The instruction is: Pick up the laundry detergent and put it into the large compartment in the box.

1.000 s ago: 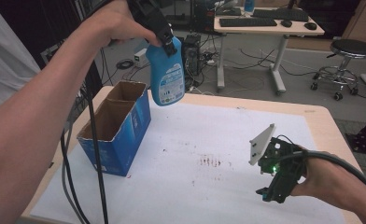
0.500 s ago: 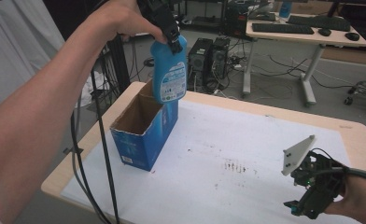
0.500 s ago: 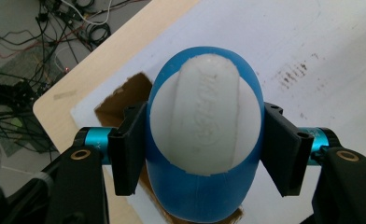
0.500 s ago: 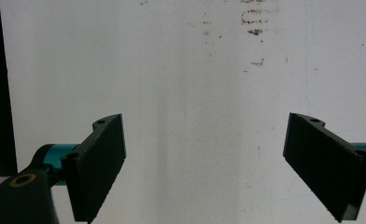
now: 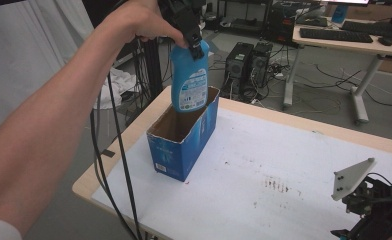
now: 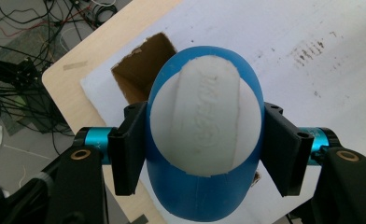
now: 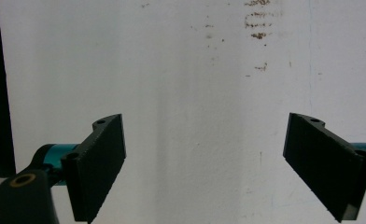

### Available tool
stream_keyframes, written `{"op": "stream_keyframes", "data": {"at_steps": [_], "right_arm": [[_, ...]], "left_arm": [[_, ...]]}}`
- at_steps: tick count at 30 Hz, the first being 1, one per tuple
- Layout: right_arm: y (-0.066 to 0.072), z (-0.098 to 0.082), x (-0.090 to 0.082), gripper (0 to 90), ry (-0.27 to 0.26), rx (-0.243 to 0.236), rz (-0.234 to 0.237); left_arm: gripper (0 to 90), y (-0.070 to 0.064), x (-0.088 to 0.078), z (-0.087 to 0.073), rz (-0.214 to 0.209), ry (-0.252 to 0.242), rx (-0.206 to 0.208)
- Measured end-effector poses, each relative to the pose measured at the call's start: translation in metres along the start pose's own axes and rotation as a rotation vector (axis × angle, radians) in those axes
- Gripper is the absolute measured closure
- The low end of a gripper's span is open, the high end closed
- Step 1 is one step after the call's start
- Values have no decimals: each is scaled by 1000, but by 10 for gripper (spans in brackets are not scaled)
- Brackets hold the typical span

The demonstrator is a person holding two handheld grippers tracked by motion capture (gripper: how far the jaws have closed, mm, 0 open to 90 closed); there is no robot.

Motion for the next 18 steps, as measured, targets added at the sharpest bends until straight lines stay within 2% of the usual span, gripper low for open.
{"op": "stream_keyframes", "data": {"at_steps": [14,18], "right_arm": [[2,-1,3,122,5,5,8],[3,0,6,122,7,0,8]], "left_arm": [[383,4,23,-21,-17,26,-1],[383,3,40,-29,-23,37,10]]}}
Point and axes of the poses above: each handheld gripper's, and its own axes: x roughly forward along the jaws, z roughly out of its top, y roughly to its left, the point moved 5 cm from there along x, roughly forward along the jaws, and after that the axes turned 1 degree about y, right-handed, at the moved point
